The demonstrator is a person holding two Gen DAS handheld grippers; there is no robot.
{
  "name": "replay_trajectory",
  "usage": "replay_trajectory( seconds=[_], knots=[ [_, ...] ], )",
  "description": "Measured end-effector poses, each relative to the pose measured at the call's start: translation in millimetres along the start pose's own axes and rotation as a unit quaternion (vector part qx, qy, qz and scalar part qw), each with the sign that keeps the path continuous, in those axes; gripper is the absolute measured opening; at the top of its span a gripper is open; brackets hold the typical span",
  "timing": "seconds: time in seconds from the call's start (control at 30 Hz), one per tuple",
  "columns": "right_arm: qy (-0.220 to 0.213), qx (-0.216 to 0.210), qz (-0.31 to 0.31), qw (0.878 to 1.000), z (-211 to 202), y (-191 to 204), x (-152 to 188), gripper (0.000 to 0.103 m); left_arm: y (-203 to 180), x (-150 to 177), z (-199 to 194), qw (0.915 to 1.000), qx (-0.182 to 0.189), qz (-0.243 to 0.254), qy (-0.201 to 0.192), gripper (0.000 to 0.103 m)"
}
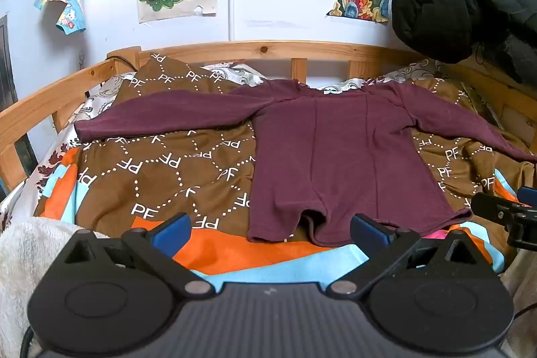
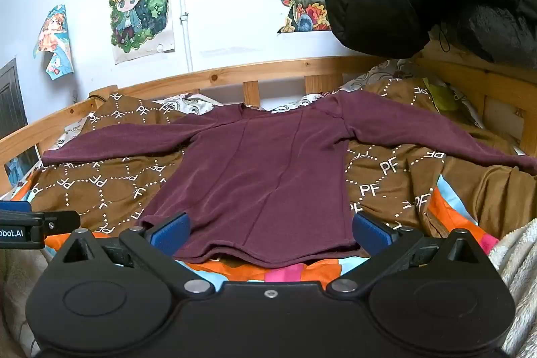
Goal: Fold small clothes
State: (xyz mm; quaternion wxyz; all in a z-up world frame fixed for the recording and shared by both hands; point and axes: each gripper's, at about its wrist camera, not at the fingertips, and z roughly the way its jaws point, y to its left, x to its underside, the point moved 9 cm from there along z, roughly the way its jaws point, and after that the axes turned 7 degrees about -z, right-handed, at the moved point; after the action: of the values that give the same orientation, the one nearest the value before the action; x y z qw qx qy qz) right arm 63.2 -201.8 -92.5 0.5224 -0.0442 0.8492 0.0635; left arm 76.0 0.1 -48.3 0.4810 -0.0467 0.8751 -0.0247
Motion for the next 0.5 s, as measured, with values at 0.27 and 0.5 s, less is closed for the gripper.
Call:
replay_trajectory(
  seconds=[0.27,0.5],
  knots=[
    [0.000,0.000,0.000,1.000,0.2,-0.1,0.2,0.103,-0.7,0.3,-0.2,1.0000,0.000,0.000,0.001,0.103],
    [0.000,0.000,0.000,1.000,0.4,-0.5,0.2,0.103,-0.2,0.0,-0.3,1.0000,0.001,-0.001,0.001,0.103]
  ],
)
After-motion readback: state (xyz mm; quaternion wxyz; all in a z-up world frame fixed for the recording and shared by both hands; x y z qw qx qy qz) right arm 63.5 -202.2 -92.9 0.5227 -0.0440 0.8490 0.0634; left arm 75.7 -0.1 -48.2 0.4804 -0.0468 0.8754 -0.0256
